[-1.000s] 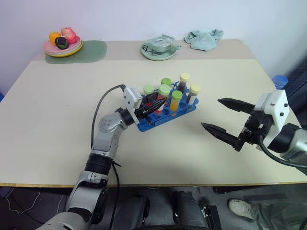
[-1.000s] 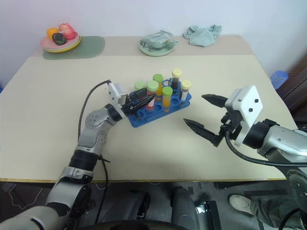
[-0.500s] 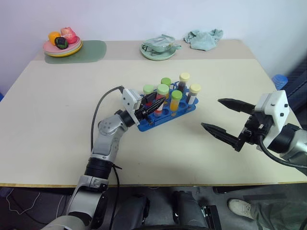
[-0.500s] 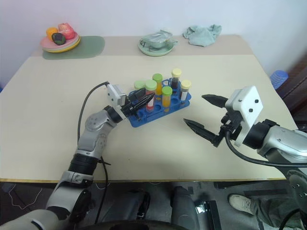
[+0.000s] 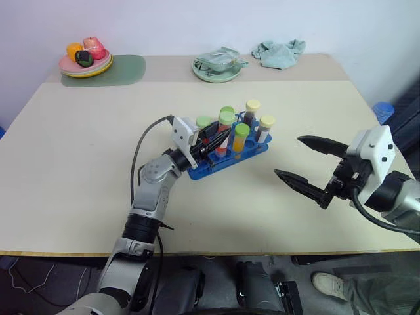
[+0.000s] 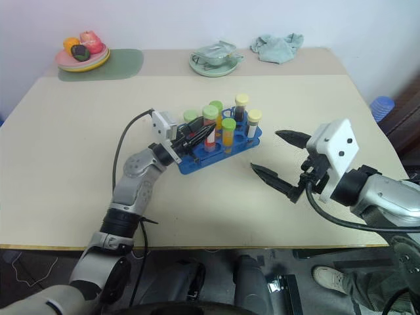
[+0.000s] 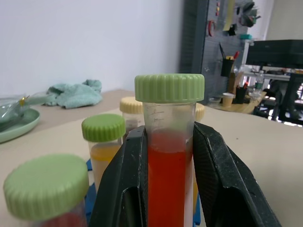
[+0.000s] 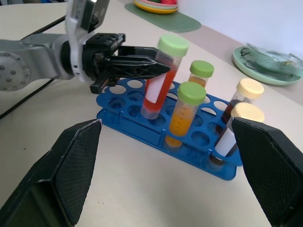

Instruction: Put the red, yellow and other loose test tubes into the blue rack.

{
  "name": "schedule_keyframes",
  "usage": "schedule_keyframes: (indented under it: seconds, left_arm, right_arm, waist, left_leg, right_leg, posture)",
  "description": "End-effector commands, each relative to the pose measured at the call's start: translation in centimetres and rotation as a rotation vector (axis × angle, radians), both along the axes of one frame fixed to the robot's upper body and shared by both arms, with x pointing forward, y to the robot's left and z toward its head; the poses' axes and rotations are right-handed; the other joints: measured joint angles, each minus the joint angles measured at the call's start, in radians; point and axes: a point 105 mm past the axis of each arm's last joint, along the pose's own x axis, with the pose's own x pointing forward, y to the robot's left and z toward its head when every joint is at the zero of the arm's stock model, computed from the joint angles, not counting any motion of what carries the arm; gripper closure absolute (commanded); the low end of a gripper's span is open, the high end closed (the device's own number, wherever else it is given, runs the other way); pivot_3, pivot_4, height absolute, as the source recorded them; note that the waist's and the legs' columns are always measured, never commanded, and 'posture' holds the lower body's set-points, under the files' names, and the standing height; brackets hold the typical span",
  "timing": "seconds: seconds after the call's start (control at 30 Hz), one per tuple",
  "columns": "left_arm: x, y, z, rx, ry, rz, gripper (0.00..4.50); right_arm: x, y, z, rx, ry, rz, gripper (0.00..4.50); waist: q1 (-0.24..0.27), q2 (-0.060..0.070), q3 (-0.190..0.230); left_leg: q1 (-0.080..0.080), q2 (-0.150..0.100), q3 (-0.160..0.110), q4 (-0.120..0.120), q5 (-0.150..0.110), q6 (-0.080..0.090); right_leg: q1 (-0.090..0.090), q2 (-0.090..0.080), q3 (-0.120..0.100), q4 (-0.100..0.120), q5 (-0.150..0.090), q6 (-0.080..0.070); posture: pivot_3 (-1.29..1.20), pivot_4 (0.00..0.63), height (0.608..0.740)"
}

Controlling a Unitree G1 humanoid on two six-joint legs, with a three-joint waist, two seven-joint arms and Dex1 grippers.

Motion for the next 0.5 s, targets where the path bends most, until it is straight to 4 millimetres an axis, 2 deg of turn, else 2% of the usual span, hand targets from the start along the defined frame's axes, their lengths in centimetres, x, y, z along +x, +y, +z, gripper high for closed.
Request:
schedule_keyframes:
  seconds: [0.03, 0.5]
  left_arm:
    - [-0.2, -0.1, 0.6, 0.004, -0.025, -0.012, 3.75]
    - [-0.6, 2.0, -1.5, 0.065, 0.037, -0.055, 3.75]
  right_arm:
    - [-0.4, 0.3, 0.8, 0.006, -0.048, 0.003, 0.00]
    - [-0.3, 0.2, 0.8, 0.010, -0.048, 0.003, 0.00]
  waist:
    - [0.000, 0.000, 0.000]
    - [0.000, 0.000, 0.000]
  left_leg:
    - [0.000, 0.000, 0.000, 0.000, 0.000, 0.000]
    - [0.000, 0.000, 0.000, 0.000, 0.000, 0.000]
  right_leg:
    - [0.000, 0.000, 0.000, 0.000, 0.000, 0.000]
    - [0.000, 0.000, 0.000, 0.000, 0.000, 0.000]
  posture:
    - [0.00, 0.150, 0.740]
    - [0.00, 0.150, 0.740]
